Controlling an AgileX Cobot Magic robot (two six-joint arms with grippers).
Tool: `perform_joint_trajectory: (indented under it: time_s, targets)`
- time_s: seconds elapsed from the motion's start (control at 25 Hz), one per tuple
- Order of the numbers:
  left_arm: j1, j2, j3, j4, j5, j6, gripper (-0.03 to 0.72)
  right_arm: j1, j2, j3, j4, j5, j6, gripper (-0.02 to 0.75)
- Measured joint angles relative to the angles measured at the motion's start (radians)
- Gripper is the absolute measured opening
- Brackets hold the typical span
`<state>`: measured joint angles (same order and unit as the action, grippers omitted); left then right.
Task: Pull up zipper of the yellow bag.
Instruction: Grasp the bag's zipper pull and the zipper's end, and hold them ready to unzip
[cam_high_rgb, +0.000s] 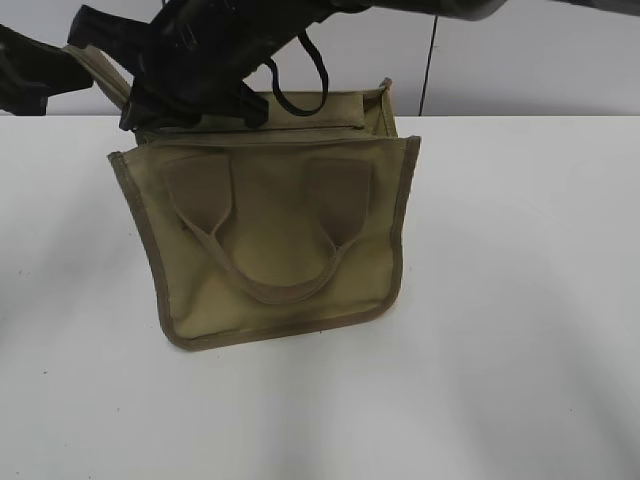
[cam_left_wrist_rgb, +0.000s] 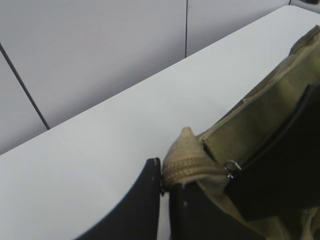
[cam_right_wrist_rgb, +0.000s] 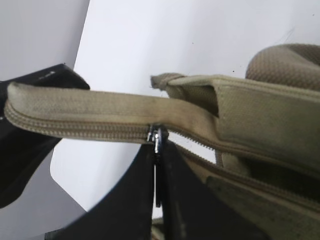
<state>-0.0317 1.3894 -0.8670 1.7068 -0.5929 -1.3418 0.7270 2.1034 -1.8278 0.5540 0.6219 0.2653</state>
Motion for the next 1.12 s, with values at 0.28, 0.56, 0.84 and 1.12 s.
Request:
perform_joint_trajectory:
  time_s: [0.28, 0.56, 0.84, 1.12]
  targets:
    - [0.0, 0.0, 0.0, 0.0, -0.003, -0.005, 0.008, 0.0, 0.0, 0.0, 0.001, 0.021, -0.036, -0.01]
    - [0.0, 0.0, 0.0, 0.0, 0.008, -0.021, 0.008, -0.001, -0.02, 0.0, 0.001, 0.061, -0.105, -0.011]
    - [0.0, 0.0, 0.0, 0.041, 0.069, -0.125, 0.008, -0.032, -0.042, 0.0, 0.001, 0.142, -0.186, -0.011]
    - [0.0, 0.0, 0.0, 0.046, 0.07, -0.231, 0.008, -0.079, -0.058, -0.001, 0.01, 0.234, -0.242, -0.011]
